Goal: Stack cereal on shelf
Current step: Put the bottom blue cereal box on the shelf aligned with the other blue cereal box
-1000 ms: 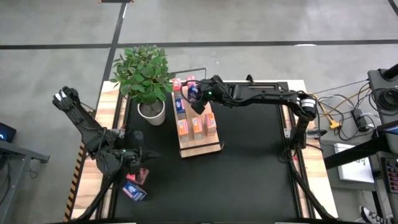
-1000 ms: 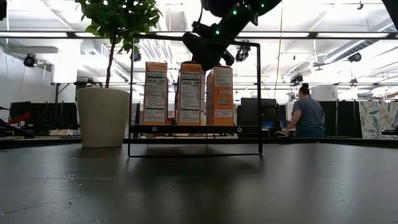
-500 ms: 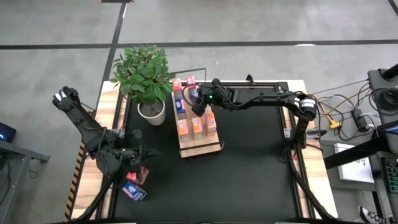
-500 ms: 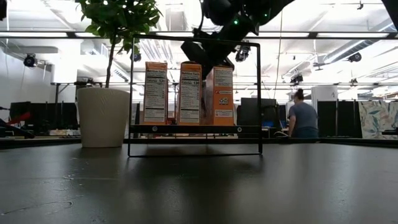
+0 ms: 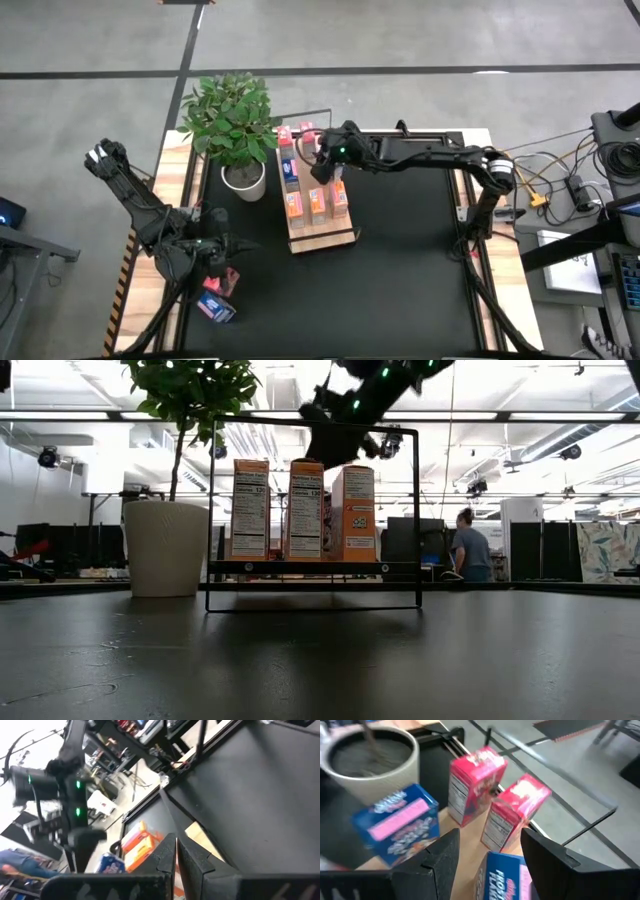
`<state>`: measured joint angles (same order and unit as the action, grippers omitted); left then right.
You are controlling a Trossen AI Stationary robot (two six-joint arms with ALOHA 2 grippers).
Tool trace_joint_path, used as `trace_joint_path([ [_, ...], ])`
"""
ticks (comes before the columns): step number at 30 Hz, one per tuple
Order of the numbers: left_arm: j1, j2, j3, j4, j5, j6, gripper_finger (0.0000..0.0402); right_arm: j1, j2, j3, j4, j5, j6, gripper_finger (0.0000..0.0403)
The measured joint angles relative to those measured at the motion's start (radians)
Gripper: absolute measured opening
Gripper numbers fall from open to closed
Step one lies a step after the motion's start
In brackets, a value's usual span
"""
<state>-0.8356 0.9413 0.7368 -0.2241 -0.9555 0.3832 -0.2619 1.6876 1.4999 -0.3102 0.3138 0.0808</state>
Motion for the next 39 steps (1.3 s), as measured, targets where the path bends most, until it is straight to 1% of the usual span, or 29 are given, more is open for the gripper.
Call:
trace_joint_path([
  [3, 0.003, 0.000, -0.003, 0.000, -0.016, 0.000, 0.0000, -0.010, -0.043, 0.038, -0.115, -0.036, -0.033, 0.0186],
  [5, 0.008, 0.000, -0.006, -0.001, -0.016, 0.000, 0.0000, -0.028, -0.077, 0.043, -0.178, -0.043, -0.063, 0.0166],
  [7, 0.016, -0.001, -0.006, 0.000, -0.016, 0.000, 0.0000, -0.060, -0.110, 0.041, -0.222, -0.074, -0.092, 0.0140],
  [10, 0.026, -0.001, -0.006, 0.002, -0.017, 0.000, 0.0000, -0.124, -0.142, 0.021, -0.286, -0.182, -0.100, 0.0095],
  [13, 0.034, -0.001, -0.006, 0.004, -0.016, 0.000, 0.0000, -0.186, -0.144, -0.032, -0.286, -0.292, -0.111, 0.0050],
  [16, 0.035, -0.001, -0.006, 0.004, -0.016, 0.000, 0.0000, -0.239, -0.128, -0.098, -0.249, -0.393, -0.129, 0.0017],
  [20, 0.046, -0.001, -0.006, 0.004, -0.015, 0.000, 0.0000, -0.293, -0.106, -0.203, -0.137, -0.603, -0.136, 0.0009],
  [22, 0.056, -0.001, -0.006, 0.004, -0.015, 0.000, 0.0000, -0.309, -0.101, -0.239, -0.105, -0.657, -0.135, 0.0009],
  [25, 0.070, -0.001, -0.006, 0.004, -0.015, 0.000, 0.0000, -0.318, -0.101, -0.283, -0.037, -0.668, -0.136, 0.0009],
  [29, 0.080, -0.001, -0.006, 0.004, -0.015, 0.000, 0.0000, -0.316, -0.101, -0.338, 0.065, -0.716, -0.142, 0.0009],
  [36, 0.085, -0.001, -0.006, 0.006, -0.014, 0.000, 0.0000, -0.303, -0.101, -0.403, 0.277, -0.716, -0.138, 0.0009],
  [39, 0.085, -0.001, -0.006, 0.007, -0.014, 0.000, 0.0000, -0.294, -0.100, -0.411, 0.306, -0.718, -0.133, 0.0009],
])
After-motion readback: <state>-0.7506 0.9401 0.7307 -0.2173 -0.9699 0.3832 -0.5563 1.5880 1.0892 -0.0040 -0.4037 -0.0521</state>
